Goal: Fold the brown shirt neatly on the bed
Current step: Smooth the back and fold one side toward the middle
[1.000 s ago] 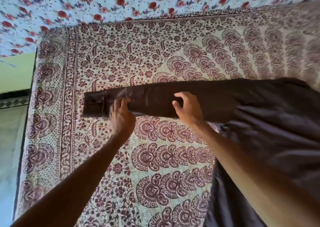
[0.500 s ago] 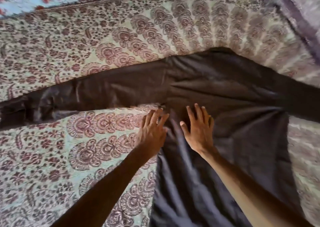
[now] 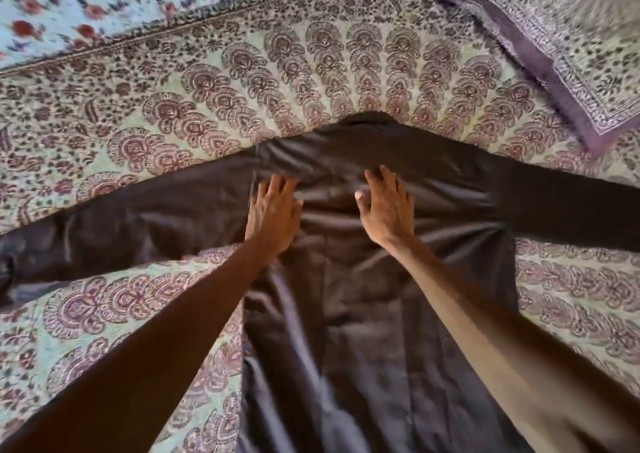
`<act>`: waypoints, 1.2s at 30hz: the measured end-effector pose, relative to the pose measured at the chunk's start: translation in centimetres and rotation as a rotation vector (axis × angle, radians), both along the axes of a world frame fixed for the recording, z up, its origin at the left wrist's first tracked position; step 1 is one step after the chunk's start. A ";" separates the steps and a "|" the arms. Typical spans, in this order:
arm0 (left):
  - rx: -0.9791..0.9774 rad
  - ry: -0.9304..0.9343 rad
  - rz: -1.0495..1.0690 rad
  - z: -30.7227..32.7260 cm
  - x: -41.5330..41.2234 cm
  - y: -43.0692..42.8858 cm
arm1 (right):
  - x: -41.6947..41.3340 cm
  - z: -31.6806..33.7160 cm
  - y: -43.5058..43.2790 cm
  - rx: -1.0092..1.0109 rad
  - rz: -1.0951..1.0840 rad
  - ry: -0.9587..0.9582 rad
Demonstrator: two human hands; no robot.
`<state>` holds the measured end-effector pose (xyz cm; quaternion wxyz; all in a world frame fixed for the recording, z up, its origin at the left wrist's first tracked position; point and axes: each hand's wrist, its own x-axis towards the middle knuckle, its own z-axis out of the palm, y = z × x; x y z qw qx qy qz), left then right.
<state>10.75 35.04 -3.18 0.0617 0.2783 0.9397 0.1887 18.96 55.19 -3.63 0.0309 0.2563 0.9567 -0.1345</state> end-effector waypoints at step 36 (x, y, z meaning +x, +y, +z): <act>0.324 -0.821 0.231 0.1 -15.7 17.5 | -10.8 -0.5 14.7 -0.288 -0.275 0.317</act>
